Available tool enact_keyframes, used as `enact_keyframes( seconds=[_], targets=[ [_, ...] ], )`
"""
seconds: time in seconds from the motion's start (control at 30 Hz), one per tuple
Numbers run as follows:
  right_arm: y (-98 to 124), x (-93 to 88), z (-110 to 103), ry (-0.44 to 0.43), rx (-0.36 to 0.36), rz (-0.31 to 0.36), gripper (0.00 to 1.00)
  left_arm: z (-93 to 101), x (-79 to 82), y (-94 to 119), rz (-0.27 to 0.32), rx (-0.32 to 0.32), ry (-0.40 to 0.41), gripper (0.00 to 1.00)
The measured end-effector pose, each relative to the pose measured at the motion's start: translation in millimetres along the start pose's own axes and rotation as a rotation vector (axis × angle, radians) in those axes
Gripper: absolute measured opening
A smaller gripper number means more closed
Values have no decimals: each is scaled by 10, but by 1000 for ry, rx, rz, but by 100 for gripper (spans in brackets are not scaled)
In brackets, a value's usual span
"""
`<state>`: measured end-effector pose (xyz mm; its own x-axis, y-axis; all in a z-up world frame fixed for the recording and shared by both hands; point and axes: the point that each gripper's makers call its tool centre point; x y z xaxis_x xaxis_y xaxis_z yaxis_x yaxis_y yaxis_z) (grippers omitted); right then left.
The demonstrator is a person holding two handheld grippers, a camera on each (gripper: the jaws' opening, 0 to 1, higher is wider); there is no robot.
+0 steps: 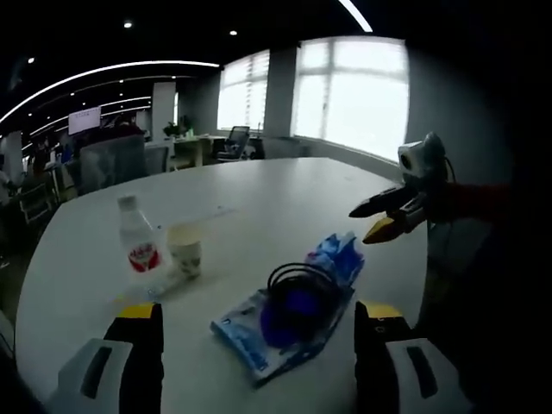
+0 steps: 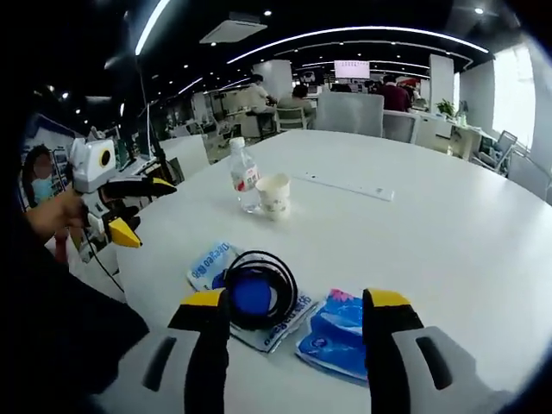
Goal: Arrange the tabletop items into an orderly group along one side of the table until the central work area is clear of visible clutter.
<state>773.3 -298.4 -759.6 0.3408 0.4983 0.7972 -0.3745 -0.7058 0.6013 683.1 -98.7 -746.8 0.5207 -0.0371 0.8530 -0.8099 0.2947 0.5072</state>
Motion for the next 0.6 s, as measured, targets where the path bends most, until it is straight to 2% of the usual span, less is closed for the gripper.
enact_keyframes(
  seconds=[0.1, 0.23, 0.4, 0.6],
  targets=[
    [-21, -79, -25, -17, 9, -12, 50, 57, -25, -36, -12, -6, 1, 88],
    [-47, -178, -64, -30, 17, -34, 40, 139, -90, -102, -32, -27, 14, 79],
    [-97, -279, -86, -71, 24, -49, 37, 166, -244, -190, -91, -24, 0, 77],
    [-171, -391, -100, -86, 18, -71, 33, 167, -352, -278, -111, -37, -4, 73]
  ],
)
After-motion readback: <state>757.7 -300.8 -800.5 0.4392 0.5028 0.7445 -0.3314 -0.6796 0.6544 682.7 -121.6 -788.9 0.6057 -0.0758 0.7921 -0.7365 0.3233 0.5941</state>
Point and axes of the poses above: the point that each gripper's makers call its tool centre point, and the gripper's own axes: y roughly backward along the fingers, z roughly to its right, x roughly out of its top, and after that the axes turned 4 degrees about y, right-handed
